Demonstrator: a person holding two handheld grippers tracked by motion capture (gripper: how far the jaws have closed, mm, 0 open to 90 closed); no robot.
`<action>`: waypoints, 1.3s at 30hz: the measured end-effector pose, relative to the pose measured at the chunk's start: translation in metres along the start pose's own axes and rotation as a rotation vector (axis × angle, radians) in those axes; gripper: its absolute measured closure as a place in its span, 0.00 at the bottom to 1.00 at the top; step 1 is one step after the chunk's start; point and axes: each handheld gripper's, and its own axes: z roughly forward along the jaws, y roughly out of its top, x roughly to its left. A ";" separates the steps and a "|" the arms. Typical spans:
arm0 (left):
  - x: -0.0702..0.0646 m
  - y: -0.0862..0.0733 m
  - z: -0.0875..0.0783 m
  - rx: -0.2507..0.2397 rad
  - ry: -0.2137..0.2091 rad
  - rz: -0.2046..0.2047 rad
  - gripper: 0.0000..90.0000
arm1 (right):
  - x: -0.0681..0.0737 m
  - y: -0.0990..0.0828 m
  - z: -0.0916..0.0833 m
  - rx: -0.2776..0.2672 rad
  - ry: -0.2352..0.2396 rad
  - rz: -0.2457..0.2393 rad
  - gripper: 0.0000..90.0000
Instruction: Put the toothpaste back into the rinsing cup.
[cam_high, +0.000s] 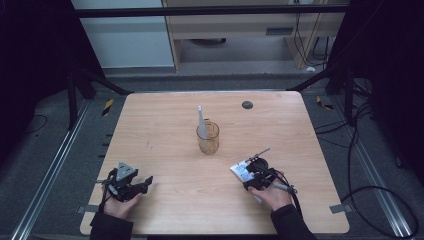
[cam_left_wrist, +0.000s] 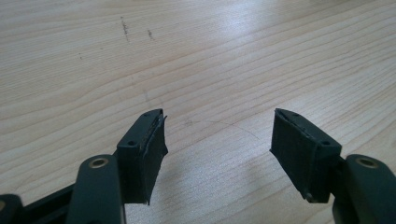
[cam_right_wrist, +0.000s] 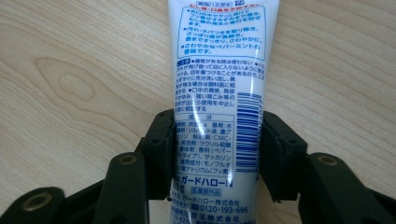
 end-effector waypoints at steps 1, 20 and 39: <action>0.000 0.000 0.000 0.000 0.000 -0.001 0.38 | 0.000 0.000 0.000 0.000 -0.003 -0.001 0.59; 0.000 0.000 0.000 0.003 0.001 0.001 0.38 | -0.004 -0.003 -0.021 -0.126 0.039 0.024 0.74; 0.001 0.001 -0.001 -0.011 0.007 -0.008 0.39 | -0.006 0.015 -0.073 -0.587 0.088 0.075 0.76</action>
